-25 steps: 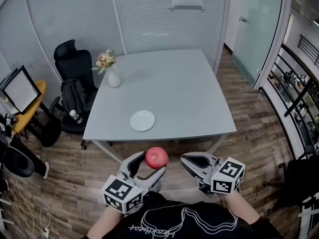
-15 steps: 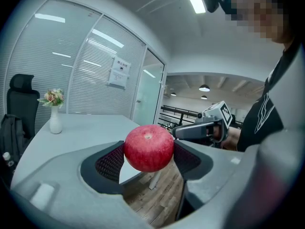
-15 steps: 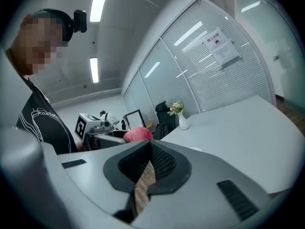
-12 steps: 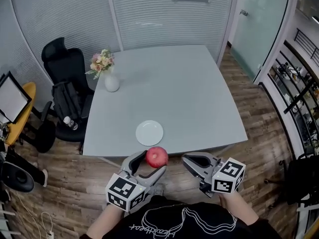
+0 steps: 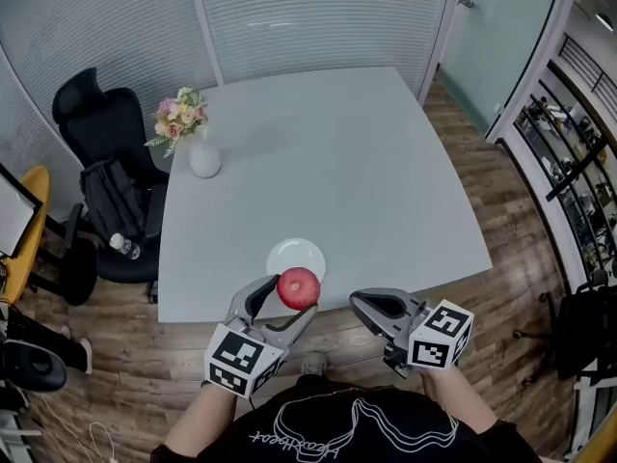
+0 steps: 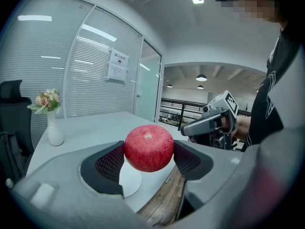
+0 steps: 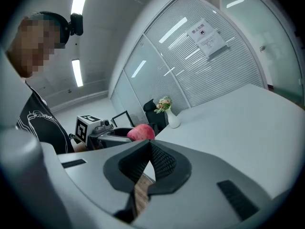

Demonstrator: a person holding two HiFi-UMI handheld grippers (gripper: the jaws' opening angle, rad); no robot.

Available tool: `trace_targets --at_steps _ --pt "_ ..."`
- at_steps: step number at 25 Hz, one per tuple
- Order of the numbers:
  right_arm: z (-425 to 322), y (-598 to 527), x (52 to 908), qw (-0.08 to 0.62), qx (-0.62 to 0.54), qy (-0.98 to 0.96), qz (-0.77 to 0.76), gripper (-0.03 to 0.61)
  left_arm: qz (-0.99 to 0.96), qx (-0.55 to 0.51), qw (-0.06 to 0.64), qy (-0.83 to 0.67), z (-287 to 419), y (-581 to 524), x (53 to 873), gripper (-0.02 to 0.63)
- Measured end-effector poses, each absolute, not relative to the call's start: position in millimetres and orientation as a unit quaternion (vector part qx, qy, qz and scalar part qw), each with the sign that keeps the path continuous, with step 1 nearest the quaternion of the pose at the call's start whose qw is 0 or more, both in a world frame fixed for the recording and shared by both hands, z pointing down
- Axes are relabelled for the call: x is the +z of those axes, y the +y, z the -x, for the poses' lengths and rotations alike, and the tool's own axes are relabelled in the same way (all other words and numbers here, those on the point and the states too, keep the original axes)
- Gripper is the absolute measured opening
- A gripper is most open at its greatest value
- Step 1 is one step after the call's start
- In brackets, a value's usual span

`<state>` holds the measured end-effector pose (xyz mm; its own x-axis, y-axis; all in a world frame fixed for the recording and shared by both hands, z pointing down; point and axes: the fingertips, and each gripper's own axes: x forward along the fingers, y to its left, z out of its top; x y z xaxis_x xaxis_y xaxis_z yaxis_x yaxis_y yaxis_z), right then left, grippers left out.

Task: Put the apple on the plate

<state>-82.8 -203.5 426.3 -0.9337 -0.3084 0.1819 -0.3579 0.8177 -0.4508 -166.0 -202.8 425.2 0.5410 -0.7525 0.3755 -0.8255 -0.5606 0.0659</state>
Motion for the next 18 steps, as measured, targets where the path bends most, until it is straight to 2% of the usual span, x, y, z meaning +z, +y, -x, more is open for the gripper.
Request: trace_targets --at_steps 12,18 --pt "99 -247 462 0.063 0.285 -0.933 -0.211 0.009 -0.874 0.194 0.111 -0.432 192 -259 467 0.321" --pt "96 -259 474 0.039 0.331 -0.918 -0.212 0.009 -0.874 0.221 0.110 -0.418 195 -279 497 0.319"
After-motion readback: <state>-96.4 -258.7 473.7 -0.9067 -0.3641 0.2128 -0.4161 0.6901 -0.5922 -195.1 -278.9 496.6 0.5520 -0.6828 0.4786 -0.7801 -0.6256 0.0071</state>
